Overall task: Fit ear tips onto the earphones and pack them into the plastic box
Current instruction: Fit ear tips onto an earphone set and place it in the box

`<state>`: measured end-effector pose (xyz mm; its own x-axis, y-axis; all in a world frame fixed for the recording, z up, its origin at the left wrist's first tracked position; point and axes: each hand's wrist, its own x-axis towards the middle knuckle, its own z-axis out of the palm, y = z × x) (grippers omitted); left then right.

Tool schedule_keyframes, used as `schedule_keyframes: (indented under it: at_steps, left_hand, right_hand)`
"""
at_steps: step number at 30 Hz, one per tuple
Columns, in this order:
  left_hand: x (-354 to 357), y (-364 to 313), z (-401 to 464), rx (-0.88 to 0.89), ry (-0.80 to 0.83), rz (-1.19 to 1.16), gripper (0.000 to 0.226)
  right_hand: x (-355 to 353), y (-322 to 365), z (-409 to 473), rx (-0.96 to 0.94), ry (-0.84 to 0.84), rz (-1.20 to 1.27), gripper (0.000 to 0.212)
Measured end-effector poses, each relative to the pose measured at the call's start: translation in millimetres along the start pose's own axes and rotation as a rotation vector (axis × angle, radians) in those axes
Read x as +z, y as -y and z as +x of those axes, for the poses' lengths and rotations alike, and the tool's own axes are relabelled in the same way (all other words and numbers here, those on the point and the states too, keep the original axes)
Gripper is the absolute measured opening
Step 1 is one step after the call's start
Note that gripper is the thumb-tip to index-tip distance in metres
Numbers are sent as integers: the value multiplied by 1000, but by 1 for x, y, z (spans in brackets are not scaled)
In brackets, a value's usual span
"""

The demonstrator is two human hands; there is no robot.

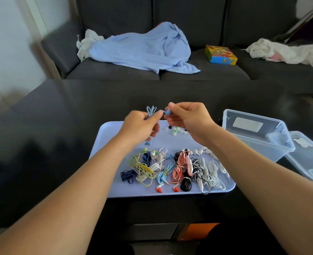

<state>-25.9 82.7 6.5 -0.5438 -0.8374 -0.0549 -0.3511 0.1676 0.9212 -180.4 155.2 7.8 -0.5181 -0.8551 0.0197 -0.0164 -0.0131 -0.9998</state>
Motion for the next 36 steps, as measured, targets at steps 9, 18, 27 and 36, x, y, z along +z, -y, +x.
schedule_keyframes:
  at_steps: [9,18,27,36]
  left_hand:
    - [-23,-2,-1,-444,279,-576,15]
    - [-27,0,0,-378,233,-925,64]
    - [-25,-2,3,-298,45,-974,80]
    - [-10,-14,3,-203,-63,-933,76]
  right_hand:
    - [3,-38,31,-36,-65,-670,34]
    - [10,-63,45,-119,38,-1171,17]
    - [15,-9,10,-134,-37,-379,9]
    - [13,7,-25,45,26,68,15]
